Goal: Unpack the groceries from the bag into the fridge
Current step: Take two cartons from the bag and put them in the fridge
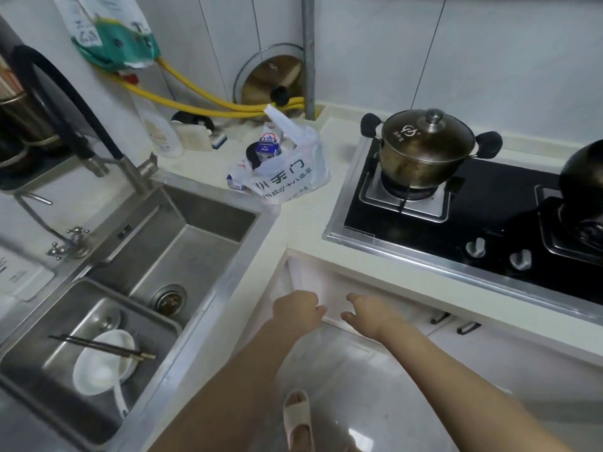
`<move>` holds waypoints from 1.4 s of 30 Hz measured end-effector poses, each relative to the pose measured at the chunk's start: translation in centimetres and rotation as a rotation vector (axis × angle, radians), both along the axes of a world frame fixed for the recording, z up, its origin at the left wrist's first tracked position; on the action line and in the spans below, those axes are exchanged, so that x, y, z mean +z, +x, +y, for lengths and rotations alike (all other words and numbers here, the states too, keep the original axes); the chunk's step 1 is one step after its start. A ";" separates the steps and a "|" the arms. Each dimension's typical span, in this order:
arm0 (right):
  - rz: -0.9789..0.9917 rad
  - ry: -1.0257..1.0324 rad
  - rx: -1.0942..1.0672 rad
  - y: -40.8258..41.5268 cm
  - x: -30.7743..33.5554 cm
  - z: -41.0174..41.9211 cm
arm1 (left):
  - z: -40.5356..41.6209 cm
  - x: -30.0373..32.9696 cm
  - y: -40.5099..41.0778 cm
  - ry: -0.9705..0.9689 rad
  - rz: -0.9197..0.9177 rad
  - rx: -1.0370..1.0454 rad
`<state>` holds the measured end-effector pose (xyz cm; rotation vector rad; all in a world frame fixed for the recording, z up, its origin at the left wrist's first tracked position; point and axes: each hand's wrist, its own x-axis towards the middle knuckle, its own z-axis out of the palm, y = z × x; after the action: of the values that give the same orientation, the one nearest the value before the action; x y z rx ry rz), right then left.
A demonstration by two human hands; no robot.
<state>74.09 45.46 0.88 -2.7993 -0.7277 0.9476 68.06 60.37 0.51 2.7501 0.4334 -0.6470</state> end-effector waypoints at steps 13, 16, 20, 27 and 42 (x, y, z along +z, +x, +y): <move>-0.074 0.028 -0.052 5.9 2.1 7.4 | 7.3 1.3 7.0 0.020 -0.041 -0.083; -0.081 0.049 -0.043 7.3 2.7 8.4 | 8.4 1.9 8.1 0.031 -0.062 -0.052; -0.090 0.062 -0.001 9.1 3.5 9.6 | 9.0 2.2 9.7 0.047 -0.060 -0.018; -0.077 0.115 0.118 13.0 4.0 9.7 | 8.2 2.3 12.2 -0.003 -0.052 0.103; -0.165 0.402 0.283 22.8 9.4 12.4 | 10.0 8.4 18.3 0.059 -0.235 0.433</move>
<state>96.91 57.82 10.33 -2.4763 -1.2106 0.5257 86.35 70.35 8.92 2.6110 0.9633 -0.2036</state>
